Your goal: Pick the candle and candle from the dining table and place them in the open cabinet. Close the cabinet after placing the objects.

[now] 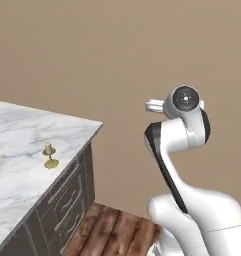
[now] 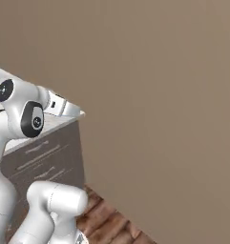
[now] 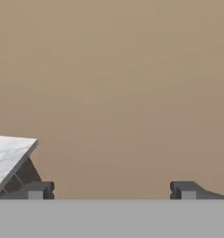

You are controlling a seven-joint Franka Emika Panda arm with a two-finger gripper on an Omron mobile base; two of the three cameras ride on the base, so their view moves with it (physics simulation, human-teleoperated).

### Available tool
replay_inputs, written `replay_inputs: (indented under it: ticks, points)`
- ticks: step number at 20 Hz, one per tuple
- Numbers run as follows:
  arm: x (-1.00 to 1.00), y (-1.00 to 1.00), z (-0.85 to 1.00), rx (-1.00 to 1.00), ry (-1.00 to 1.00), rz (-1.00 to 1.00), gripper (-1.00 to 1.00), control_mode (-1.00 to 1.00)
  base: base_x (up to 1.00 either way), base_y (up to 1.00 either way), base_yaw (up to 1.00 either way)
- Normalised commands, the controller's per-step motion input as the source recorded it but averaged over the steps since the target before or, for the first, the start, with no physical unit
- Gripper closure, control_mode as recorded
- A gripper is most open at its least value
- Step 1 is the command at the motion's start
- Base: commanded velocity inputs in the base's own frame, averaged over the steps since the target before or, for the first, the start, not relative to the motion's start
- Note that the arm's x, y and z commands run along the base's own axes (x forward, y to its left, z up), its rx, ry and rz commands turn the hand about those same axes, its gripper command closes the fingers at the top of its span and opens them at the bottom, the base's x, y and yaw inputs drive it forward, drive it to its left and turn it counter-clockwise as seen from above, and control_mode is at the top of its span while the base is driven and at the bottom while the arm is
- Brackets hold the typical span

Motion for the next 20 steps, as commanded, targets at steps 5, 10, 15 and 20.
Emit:
replay_inputs:
  ticks: [5, 10, 15, 20]
  points:
    - [0.0, 0.0, 0.0, 0.0, 0.0, 0.0, -1.0, 1.0, -0.03, 0.0, 1.0]
    - [0.0, 0.0, 0.0, 0.0, 0.0, 0.0, -1.0, 1.0, -0.03, 0.0, 1.0]
    - [0.0, 0.0, 0.0, 0.0, 0.0, 0.0, -1.0, 1.0, 0.0, 0.04, 0.95]
    - [0.0, 0.0, 0.0, 0.0, 0.0, 0.0, -1.0, 1.0, 0.36, 0.01, 0.52]
